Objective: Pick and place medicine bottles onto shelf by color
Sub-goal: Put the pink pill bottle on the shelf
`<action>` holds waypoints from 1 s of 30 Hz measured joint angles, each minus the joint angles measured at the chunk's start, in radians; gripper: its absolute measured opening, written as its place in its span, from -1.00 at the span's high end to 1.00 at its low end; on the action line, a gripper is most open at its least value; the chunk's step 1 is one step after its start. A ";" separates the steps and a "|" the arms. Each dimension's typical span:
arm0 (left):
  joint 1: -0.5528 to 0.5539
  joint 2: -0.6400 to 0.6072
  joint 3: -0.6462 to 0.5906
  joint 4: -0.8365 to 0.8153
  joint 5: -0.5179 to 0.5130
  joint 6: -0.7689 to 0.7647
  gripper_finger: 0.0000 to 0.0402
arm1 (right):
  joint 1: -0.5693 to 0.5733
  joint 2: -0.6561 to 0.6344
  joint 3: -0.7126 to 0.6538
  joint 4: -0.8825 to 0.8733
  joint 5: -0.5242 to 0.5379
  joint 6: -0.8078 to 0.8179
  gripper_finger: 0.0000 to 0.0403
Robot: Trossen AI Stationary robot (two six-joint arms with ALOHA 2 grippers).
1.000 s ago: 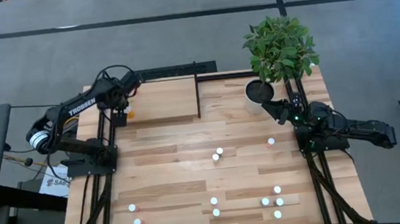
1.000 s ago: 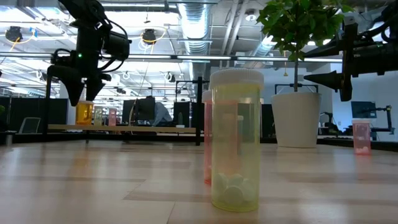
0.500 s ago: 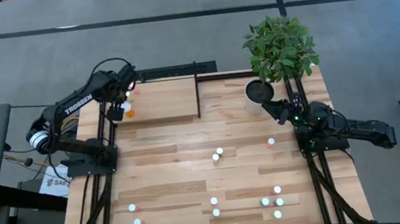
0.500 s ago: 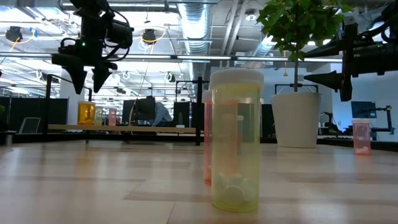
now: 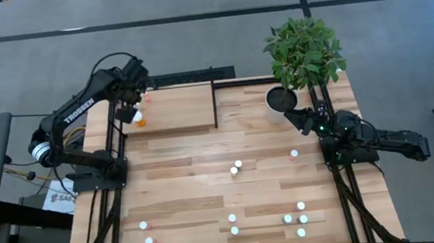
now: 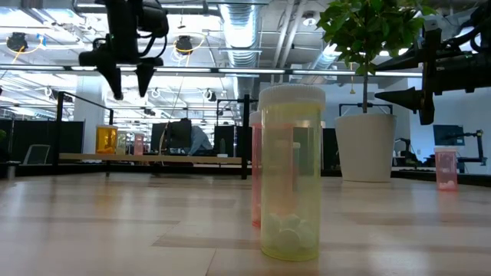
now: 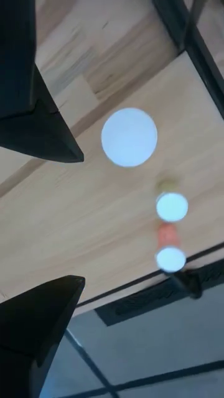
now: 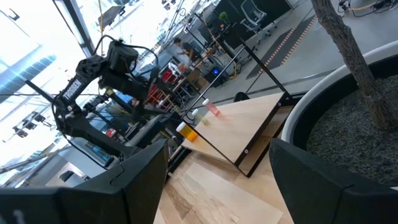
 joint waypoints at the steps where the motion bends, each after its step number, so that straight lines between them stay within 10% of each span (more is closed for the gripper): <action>1: -0.005 0.000 0.004 0.000 0.000 0.015 -0.48 | 0.000 0.000 0.000 0.000 0.000 0.000 -0.50; 21: -0.105 -0.005 0.007 -0.006 0.160 0.501 -0.48 | 0.000 0.000 0.000 0.000 0.000 0.000 -0.50; 30: -0.325 -0.005 0.007 -0.005 0.189 0.545 -0.48 | 0.000 0.000 0.000 0.000 0.000 0.000 -0.50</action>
